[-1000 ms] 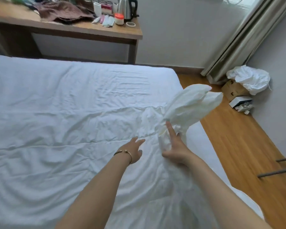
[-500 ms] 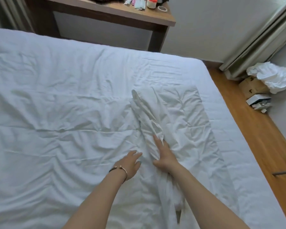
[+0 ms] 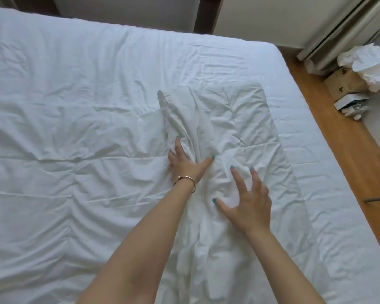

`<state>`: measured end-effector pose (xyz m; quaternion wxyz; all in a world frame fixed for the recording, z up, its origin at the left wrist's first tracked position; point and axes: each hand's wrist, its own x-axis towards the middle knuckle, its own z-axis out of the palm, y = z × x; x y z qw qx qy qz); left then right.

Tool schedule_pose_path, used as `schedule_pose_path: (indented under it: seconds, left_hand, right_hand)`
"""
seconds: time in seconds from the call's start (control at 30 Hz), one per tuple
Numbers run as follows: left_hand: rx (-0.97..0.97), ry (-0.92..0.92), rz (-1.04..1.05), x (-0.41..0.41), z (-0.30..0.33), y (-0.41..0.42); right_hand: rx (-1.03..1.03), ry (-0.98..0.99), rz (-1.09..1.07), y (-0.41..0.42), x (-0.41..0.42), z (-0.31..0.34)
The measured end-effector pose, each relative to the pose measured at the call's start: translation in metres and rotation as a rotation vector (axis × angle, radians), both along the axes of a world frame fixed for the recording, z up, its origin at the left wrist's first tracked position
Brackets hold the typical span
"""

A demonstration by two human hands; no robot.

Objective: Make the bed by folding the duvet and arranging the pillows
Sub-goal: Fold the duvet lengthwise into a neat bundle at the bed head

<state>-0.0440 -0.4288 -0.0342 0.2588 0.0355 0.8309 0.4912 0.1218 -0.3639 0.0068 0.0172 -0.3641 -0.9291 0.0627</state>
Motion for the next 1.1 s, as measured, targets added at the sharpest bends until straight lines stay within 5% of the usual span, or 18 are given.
schedule_pose_path:
  seconds: [0.1,0.23,0.3,0.37,0.43,0.53,0.6,0.73,0.83,0.97,1.1]
  left_hand:
    - [0.149,-0.010,0.009,-0.001,-0.002,0.005]
    - [0.251,0.258,0.047,-0.025,-0.006,-0.030]
    - [0.108,0.301,0.054,-0.043,-0.016,-0.051]
    - [-0.206,0.293,0.036,-0.048,-0.024,-0.067]
    - [-0.356,0.502,0.018,-0.041,-0.022,-0.070]
    - [-0.070,0.794,-0.207,-0.016,-0.023,-0.065]
    - [-0.036,0.721,-0.328,0.009,-0.028,-0.064]
    - [-0.087,0.323,-0.140,0.037,-0.020,-0.074]
    - [-0.254,0.190,-0.178,0.045,-0.007,-0.079]
    - [-0.291,0.183,-0.161,0.053,-0.003,-0.080]
    - [0.020,0.245,0.105,0.055,0.001,-0.094]
  right_hand:
    - [-0.251,-0.206,-0.052,0.009,0.008,-0.013]
    - [-0.469,0.214,0.193,0.009,-0.014,-0.023]
    - [-0.512,0.297,0.189,-0.002,-0.014,-0.030]
    - [-0.545,0.174,0.135,-0.013,-0.009,-0.038]
    - [-0.546,0.039,0.051,-0.022,-0.008,-0.040]
    - [-0.571,0.196,-0.004,-0.033,-0.019,-0.031]
    - [-0.577,0.282,-0.020,-0.039,-0.021,-0.032]
    - [-0.620,0.266,-0.110,-0.045,-0.020,-0.035]
    - [-0.631,0.272,-0.124,-0.050,-0.016,-0.034]
    - [-0.635,0.238,-0.097,-0.056,-0.010,-0.032]
    - [-0.722,0.291,-0.172,-0.059,-0.006,-0.023]
